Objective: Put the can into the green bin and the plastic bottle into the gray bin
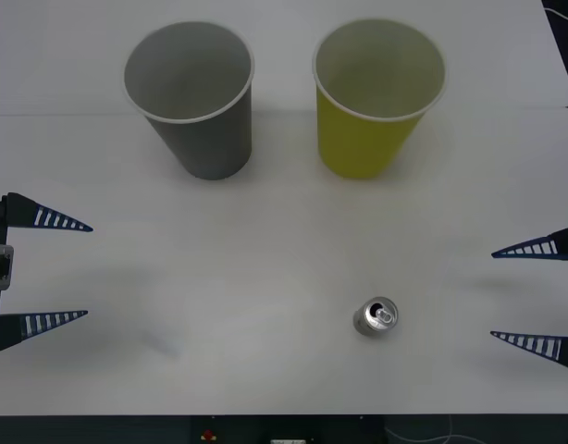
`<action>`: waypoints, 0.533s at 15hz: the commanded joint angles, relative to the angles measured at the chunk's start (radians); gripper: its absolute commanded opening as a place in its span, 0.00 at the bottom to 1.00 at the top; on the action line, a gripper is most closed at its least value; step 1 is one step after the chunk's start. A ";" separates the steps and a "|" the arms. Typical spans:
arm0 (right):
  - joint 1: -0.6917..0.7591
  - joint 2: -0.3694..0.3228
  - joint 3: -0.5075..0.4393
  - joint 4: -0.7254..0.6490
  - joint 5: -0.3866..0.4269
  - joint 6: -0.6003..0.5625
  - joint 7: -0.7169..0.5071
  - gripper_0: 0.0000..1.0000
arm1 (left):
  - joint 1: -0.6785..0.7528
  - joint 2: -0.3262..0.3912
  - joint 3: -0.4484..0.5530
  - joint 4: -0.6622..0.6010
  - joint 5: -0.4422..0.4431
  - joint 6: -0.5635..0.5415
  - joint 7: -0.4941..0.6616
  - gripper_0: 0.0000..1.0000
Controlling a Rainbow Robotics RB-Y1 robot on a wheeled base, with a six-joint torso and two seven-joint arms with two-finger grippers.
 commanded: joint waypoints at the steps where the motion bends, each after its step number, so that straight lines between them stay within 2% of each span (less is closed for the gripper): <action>1: -0.039 0.051 0.026 0.063 -0.003 -0.049 0.073 1.00 | 0.000 0.000 0.000 0.000 0.000 0.000 0.000 1.00; 4: -0.097 0.116 0.052 0.161 -0.003 -0.139 0.105 1.00 | 0.000 0.000 0.000 0.000 0.000 0.000 0.000 1.00; 8: -0.151 0.183 0.111 0.253 -0.003 -0.158 0.142 1.00 | 0.000 0.000 0.000 0.000 0.000 0.000 0.000 1.00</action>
